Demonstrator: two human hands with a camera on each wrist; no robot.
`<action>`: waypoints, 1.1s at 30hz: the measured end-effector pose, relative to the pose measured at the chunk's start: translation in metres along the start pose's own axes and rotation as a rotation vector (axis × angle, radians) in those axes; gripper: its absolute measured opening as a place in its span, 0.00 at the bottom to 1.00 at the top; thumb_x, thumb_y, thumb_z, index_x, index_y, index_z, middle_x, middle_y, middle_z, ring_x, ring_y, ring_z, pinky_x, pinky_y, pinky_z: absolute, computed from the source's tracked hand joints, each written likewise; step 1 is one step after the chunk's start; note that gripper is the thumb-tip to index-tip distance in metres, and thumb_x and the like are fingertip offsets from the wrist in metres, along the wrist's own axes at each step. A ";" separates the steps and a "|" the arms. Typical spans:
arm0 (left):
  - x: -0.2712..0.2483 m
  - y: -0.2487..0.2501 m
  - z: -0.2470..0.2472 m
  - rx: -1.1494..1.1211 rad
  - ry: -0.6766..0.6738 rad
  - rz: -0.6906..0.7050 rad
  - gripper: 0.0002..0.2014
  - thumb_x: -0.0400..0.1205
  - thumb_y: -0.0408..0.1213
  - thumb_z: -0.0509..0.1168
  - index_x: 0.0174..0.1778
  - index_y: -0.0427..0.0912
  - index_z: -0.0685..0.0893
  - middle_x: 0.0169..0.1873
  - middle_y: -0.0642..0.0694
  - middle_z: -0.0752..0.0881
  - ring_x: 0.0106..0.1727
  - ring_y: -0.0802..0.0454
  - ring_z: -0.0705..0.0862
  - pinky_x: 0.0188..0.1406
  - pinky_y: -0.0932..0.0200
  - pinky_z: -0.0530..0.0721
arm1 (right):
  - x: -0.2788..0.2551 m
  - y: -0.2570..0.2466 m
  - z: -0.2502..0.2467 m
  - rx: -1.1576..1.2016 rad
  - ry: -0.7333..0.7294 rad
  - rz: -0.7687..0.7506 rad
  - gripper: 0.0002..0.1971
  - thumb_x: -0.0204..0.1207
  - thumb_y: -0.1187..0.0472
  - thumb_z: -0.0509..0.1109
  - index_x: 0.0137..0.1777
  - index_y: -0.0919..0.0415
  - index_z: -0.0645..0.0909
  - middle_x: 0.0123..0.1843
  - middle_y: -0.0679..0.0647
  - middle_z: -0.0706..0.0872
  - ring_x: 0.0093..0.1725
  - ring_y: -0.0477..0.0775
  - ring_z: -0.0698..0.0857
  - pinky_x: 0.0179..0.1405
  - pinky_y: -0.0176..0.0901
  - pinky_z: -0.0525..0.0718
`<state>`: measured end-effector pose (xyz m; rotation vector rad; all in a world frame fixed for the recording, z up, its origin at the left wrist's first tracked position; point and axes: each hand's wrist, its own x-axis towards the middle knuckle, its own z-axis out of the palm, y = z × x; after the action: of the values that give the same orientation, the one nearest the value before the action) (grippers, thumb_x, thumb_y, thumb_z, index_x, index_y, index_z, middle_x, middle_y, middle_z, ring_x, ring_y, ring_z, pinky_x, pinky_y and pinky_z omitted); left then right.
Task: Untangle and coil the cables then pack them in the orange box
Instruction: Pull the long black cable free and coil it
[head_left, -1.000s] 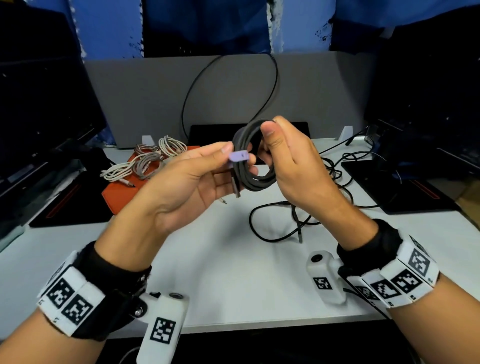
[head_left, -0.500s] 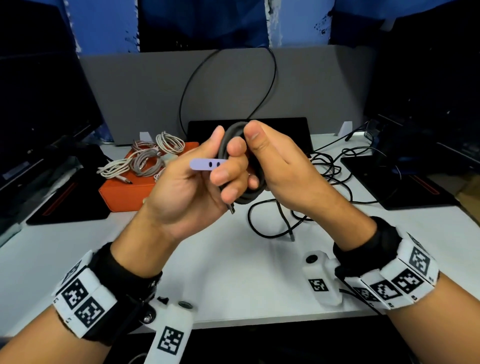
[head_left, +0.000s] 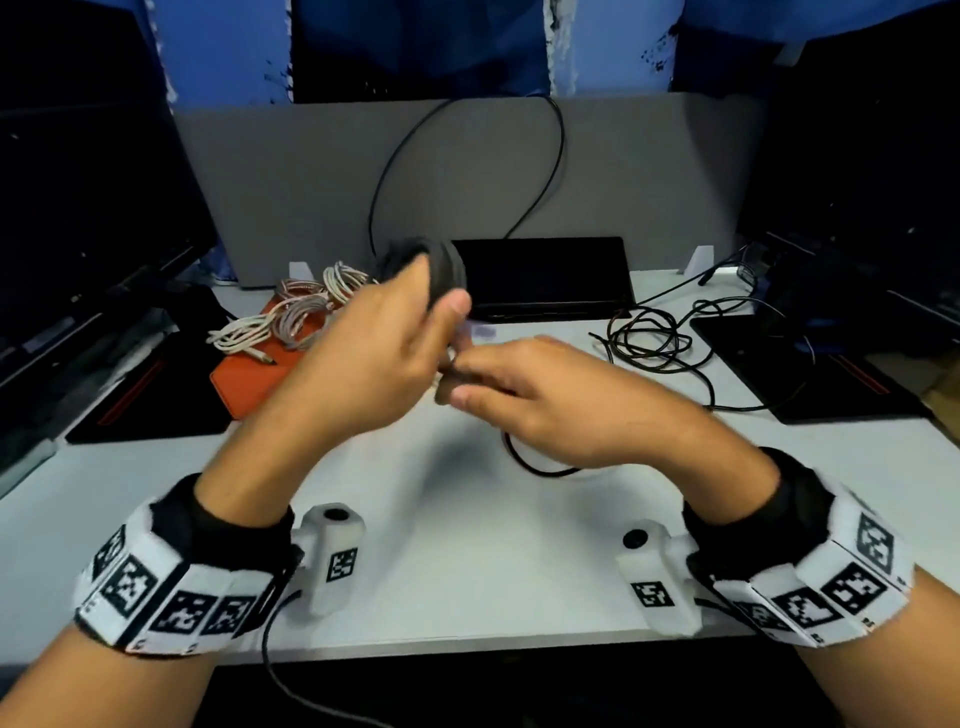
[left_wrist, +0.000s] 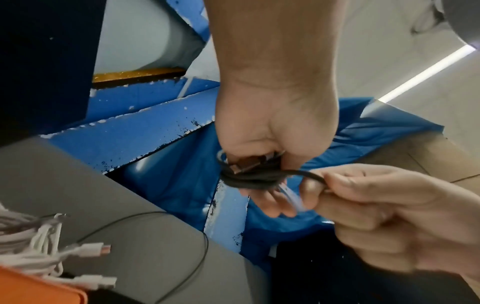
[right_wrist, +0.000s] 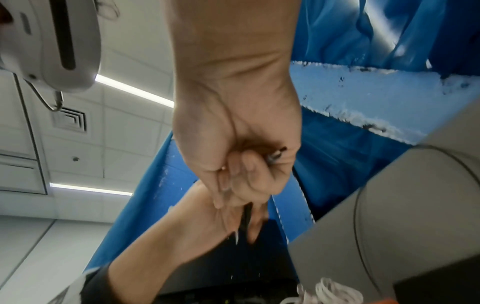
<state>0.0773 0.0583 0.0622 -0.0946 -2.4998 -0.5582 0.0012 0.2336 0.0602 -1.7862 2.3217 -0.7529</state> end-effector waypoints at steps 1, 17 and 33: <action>-0.001 -0.002 0.001 0.003 -0.095 -0.020 0.14 0.92 0.46 0.56 0.45 0.43 0.76 0.32 0.53 0.84 0.36 0.52 0.83 0.39 0.55 0.76 | -0.002 0.000 -0.007 -0.011 0.080 -0.004 0.09 0.88 0.55 0.68 0.48 0.56 0.86 0.35 0.45 0.84 0.36 0.41 0.81 0.38 0.36 0.77; 0.003 0.006 0.028 -1.854 -0.136 -0.253 0.22 0.92 0.52 0.47 0.41 0.45 0.78 0.23 0.54 0.76 0.27 0.56 0.76 0.58 0.60 0.79 | 0.007 0.018 -0.008 0.782 0.273 0.244 0.21 0.88 0.38 0.61 0.46 0.53 0.84 0.41 0.46 0.86 0.38 0.53 0.82 0.31 0.46 0.81; 0.000 0.012 0.019 -1.591 -0.242 -0.234 0.18 0.92 0.44 0.49 0.45 0.41 0.81 0.44 0.42 0.85 0.55 0.44 0.86 0.69 0.48 0.82 | 0.012 0.019 -0.007 1.143 0.351 0.111 0.28 0.85 0.40 0.64 0.56 0.71 0.82 0.35 0.48 0.82 0.33 0.43 0.77 0.60 0.52 0.75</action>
<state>0.0696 0.0773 0.0528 -0.4633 -1.6117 -2.5427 -0.0213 0.2283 0.0605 -1.0172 1.4667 -1.9353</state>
